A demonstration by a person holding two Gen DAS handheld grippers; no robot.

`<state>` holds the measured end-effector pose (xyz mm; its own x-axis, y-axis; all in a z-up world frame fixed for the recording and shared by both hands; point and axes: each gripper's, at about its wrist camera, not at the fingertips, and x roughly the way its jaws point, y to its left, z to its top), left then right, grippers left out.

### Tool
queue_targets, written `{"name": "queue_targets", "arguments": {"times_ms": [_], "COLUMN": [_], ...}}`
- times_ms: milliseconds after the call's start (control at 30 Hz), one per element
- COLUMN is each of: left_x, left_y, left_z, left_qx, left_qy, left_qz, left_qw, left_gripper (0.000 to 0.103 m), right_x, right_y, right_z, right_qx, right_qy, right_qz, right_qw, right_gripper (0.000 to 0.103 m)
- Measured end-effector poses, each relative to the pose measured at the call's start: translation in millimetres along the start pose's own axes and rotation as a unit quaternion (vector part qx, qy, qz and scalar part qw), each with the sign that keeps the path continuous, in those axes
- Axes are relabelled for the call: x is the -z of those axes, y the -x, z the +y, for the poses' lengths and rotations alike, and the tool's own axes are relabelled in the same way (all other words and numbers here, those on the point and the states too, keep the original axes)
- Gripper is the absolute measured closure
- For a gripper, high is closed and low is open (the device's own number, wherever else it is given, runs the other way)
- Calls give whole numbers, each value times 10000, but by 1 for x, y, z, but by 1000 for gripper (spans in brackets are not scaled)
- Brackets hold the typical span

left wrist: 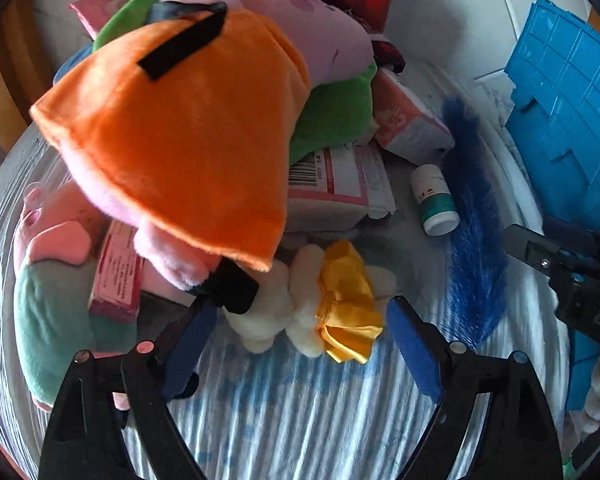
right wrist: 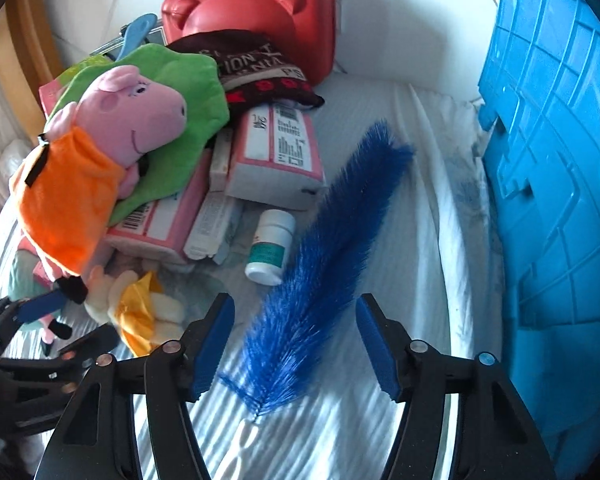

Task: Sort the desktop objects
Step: 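Grasp the white pill bottle and blue brush with the right gripper while the left grasps the cream plush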

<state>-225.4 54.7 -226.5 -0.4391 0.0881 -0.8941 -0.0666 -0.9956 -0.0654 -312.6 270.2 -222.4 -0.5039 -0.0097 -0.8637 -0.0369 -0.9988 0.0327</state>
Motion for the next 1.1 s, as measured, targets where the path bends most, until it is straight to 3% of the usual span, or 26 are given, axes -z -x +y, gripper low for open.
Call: {"name": "queue_targets", "arguments": {"times_ms": [67,167,233,300,533,633,700,1100], "left_x": [-5,-4,-6,-12,-24,-22,-22,-2], "left_y": [-15,-39,-44,-45,-46,-43,-37,34], "left_z": [2,10,16,17,4,2,3,2], "left_qx": [49,130,345,463,329,297,314,264], "left_qy": [46,125,243,247,-49,-107,-88,-282], "left_qz": [182,460,393,315,202,164,126,-479], "left_qw": [9998,9988,9983,9981,9992,9994,9994,9981], "left_gripper": [16,16,18,30,34,41,46,47], "right_x": [-3,-8,-12,-14,-24,-24,-23,5], "right_y": [-6,-20,-31,-41,-78,-87,-85,-6], "right_z": [0,5,11,16,22,24,25,36], "right_qx": [-48,-110,-133,-152,-188,-157,-186,-531], "right_qy": [-33,8,84,119,133,195,213,320], "right_qz": [35,91,142,204,374,445,412,-38], "right_qw": [10000,9999,9998,9996,9990,9987,9988,9981], "right_gripper": [27,27,30,39,43,68,69,69]}}
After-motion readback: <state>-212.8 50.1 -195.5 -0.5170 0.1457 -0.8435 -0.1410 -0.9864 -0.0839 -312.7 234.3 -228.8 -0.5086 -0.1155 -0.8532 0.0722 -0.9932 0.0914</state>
